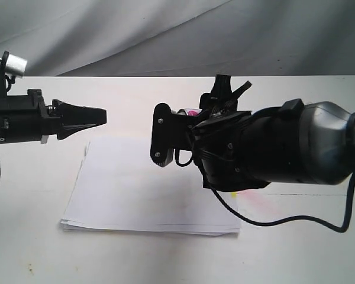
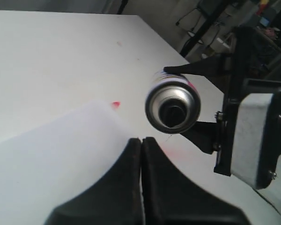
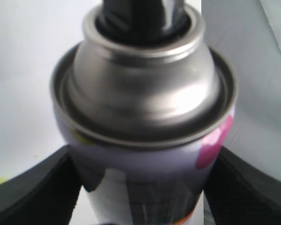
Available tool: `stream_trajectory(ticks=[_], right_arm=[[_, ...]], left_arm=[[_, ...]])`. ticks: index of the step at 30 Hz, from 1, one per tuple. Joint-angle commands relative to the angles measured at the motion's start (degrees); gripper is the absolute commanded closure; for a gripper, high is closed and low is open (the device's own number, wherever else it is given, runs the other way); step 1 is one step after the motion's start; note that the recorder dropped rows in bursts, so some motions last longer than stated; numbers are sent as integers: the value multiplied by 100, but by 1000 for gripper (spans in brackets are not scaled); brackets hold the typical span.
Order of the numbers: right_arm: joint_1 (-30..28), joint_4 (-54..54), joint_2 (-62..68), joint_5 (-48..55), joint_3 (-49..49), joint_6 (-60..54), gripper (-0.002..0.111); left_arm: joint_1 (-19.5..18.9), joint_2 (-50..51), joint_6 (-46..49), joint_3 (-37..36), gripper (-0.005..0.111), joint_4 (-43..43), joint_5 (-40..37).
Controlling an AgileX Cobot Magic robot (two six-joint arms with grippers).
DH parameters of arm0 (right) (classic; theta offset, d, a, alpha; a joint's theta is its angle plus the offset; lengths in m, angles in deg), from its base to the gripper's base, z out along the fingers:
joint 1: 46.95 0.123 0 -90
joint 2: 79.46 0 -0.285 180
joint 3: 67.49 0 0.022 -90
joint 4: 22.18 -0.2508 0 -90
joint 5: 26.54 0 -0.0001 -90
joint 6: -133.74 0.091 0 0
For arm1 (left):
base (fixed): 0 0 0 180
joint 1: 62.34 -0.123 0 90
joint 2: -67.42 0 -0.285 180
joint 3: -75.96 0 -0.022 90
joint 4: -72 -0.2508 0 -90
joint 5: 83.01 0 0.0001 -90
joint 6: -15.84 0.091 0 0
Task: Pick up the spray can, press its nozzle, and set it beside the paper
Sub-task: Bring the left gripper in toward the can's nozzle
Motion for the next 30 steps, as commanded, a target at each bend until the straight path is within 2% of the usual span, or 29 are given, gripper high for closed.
stream_trajectory(ticks=[1, 4, 8, 11, 15, 21, 30], right_arm=[[22, 214, -54, 93, 85, -223, 108], [22, 246, -54, 93, 85, -361, 108], [22, 258, -54, 93, 85, -470, 108], [22, 322, -54, 93, 85, -515, 108], [22, 345, -54, 81, 85, -598, 108], [22, 313, -54, 81, 85, -619, 108], [22, 313, -54, 81, 85, -619, 108]], left_arm=[[-9, 212, 620, -6, 107, 209, -183], [-9, 454, 1148, -6, 107, 450, -558], [-9, 755, 1679, -6, 107, 450, -583], [126, 927, 1697, 22, 107, 450, -583], [521, 967, 1697, 251, 107, 214, -583], [977, 967, 1697, 372, 107, 416, -583], [1054, 977, 1697, 468, 107, 450, -467]])
